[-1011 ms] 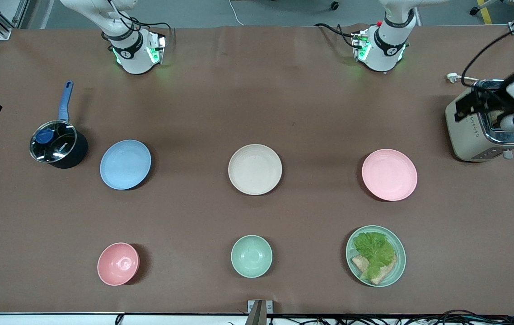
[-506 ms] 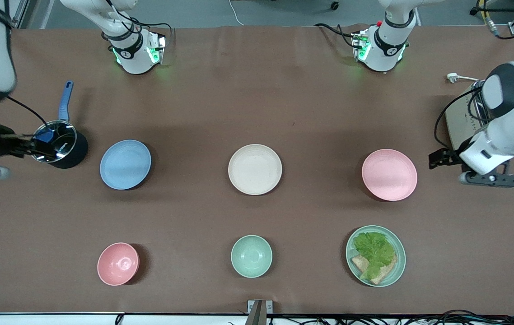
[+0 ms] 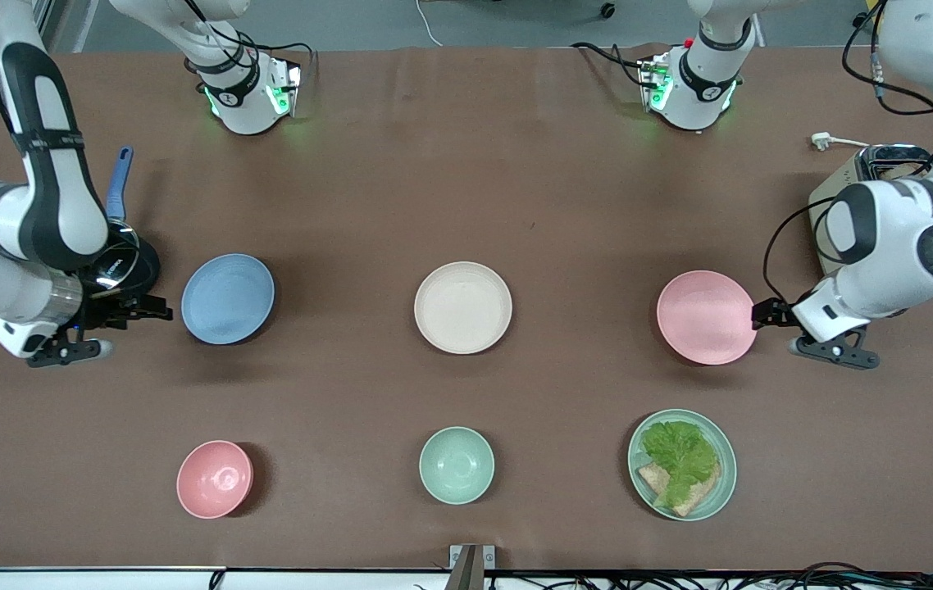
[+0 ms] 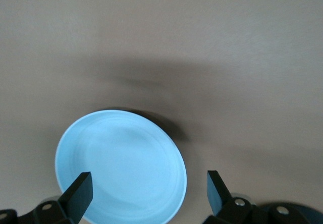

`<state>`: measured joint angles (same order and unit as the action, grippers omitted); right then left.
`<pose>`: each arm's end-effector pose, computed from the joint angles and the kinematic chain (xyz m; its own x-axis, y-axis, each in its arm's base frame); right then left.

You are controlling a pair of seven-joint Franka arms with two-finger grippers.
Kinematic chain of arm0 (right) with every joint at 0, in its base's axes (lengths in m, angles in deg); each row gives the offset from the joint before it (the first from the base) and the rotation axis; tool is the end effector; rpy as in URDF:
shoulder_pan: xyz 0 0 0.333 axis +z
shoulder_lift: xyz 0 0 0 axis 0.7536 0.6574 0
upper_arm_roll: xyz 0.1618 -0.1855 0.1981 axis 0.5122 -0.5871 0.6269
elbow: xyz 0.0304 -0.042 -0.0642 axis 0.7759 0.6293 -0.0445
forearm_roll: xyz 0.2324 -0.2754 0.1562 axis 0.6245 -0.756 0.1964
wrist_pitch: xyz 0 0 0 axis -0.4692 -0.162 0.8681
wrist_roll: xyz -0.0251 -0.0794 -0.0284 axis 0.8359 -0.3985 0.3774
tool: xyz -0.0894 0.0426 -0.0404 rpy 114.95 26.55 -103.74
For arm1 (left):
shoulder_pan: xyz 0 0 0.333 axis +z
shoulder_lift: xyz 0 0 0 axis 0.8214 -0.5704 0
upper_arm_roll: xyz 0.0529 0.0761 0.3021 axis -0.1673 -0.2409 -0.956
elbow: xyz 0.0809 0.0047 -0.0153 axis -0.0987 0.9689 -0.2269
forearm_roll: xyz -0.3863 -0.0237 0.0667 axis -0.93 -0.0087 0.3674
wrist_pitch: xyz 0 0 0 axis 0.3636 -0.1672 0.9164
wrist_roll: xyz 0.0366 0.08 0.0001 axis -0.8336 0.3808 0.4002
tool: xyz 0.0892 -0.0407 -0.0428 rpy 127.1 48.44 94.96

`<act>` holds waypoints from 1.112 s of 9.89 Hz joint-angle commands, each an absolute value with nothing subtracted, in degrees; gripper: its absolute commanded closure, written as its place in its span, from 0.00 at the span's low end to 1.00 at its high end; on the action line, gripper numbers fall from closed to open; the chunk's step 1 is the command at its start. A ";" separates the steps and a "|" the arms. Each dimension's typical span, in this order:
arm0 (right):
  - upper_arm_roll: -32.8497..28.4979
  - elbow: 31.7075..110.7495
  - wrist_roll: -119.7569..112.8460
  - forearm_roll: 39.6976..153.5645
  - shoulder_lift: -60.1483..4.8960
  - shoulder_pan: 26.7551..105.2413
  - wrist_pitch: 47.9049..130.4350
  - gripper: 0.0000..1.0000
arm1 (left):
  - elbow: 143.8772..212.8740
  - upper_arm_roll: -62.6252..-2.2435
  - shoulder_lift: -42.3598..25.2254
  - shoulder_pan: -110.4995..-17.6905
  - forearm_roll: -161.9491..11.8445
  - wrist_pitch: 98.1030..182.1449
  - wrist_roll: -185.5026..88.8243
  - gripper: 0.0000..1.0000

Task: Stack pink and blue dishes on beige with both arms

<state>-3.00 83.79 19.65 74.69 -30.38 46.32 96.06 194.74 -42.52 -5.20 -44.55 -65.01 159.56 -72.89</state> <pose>0.5938 -0.0786 0.2841 0.9784 0.1891 -0.0836 0.1669 -0.9611 -0.2200 0.5977 0.0285 0.2557 0.9621 -0.2724 -0.0133 -0.2715 -0.9612 0.0481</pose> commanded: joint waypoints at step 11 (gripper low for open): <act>-6.31 92.35 42.22 91.34 -23.23 45.12 102.75 0.59 | 194.77 -42.15 -12.83 -42.74 -64.39 162.53 -75.88 0.77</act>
<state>-6.28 90.98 40.54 89.82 -22.79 44.87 101.83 194.74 -42.51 -10.94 -43.11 -65.01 161.12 -75.24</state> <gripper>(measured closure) 0.476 0.639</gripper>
